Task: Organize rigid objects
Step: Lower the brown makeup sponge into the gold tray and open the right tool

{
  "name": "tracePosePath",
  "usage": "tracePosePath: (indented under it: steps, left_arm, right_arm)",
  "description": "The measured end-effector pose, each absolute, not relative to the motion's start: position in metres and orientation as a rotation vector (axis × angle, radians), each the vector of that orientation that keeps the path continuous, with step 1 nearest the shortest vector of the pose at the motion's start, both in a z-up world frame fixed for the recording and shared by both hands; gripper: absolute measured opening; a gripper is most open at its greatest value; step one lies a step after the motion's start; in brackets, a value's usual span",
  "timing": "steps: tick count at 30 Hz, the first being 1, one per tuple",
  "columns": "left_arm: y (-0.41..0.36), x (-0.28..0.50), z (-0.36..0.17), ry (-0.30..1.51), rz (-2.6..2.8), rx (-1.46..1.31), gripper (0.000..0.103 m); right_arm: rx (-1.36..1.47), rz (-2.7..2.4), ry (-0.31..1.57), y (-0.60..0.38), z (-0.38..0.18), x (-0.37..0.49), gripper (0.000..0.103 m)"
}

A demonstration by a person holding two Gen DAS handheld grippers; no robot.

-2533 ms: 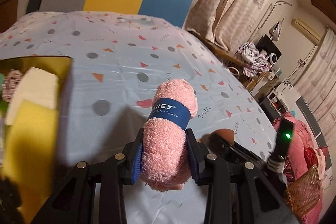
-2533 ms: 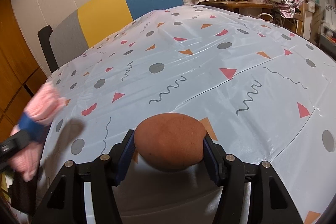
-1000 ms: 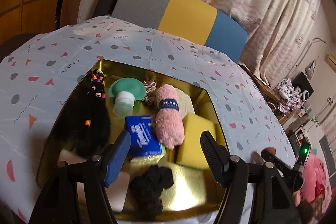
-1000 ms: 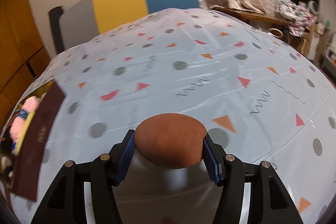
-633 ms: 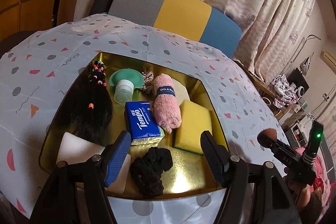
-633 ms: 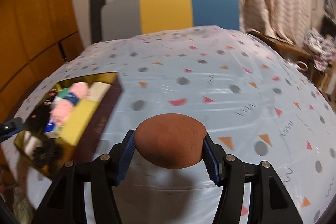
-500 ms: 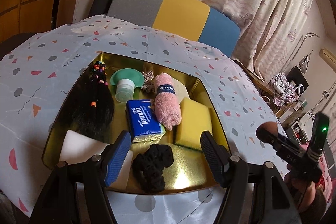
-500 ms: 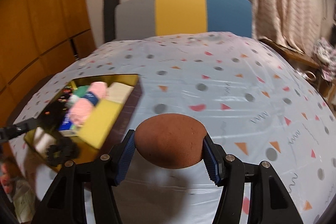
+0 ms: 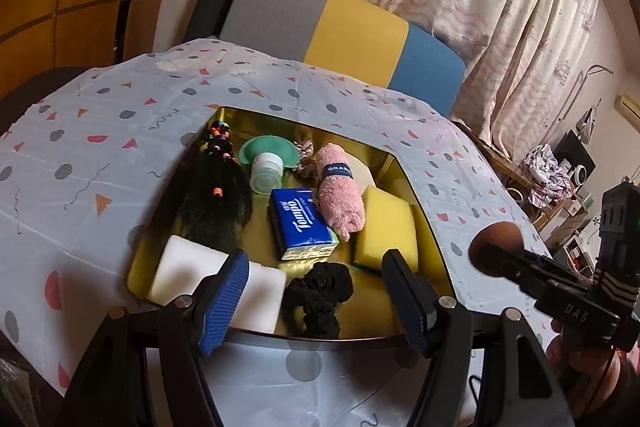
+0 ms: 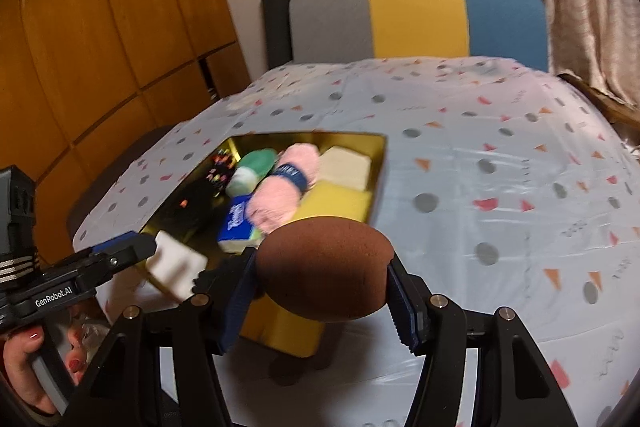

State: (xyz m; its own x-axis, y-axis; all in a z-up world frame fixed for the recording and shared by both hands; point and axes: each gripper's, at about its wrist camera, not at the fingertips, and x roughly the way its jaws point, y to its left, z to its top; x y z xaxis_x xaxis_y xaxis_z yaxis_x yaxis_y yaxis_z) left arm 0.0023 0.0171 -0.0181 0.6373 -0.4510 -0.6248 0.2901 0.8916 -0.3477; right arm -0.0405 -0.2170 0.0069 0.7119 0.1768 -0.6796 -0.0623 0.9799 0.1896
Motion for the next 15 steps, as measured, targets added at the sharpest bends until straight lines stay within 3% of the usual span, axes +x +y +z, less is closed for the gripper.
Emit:
tracePosePath:
  steps: [15]
  left_arm:
    - [0.044, -0.008, -0.005, 0.712, -0.335, -0.191, 0.07]
  right_arm:
    - [0.127, 0.141, 0.992, -0.163, -0.04, 0.001, 0.065]
